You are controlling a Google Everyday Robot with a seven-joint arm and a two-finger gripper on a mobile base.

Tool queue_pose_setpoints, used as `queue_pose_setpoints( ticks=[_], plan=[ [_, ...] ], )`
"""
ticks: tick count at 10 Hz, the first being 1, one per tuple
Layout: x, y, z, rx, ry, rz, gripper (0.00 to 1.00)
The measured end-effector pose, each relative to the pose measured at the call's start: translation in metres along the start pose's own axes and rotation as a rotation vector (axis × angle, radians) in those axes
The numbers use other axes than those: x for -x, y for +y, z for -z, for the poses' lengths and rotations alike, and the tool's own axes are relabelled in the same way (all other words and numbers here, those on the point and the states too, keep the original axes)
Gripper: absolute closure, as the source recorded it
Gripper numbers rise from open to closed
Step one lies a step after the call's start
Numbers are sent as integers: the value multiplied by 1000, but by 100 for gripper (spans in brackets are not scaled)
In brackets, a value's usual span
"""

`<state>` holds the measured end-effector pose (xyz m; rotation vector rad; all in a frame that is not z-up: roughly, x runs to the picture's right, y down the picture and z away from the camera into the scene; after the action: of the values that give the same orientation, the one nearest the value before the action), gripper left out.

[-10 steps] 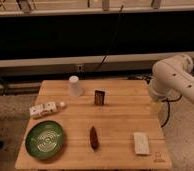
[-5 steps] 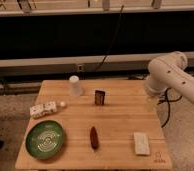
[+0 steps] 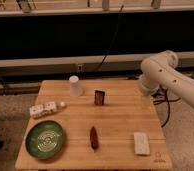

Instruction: Knock the eraser over

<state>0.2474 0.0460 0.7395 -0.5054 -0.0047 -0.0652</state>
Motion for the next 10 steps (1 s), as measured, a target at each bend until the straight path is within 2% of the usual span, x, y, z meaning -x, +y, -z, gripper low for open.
queue_pose_setpoints(
  ticks=[2, 5, 7, 10],
  plan=[
    [2, -2, -4, 1, -2, 10, 20],
    [28, -18, -14, 1, -12, 41, 20],
    [26, -19, -21, 5, -11, 48, 20],
    [45, -29, -33, 9, -30, 63, 20]
  ],
)
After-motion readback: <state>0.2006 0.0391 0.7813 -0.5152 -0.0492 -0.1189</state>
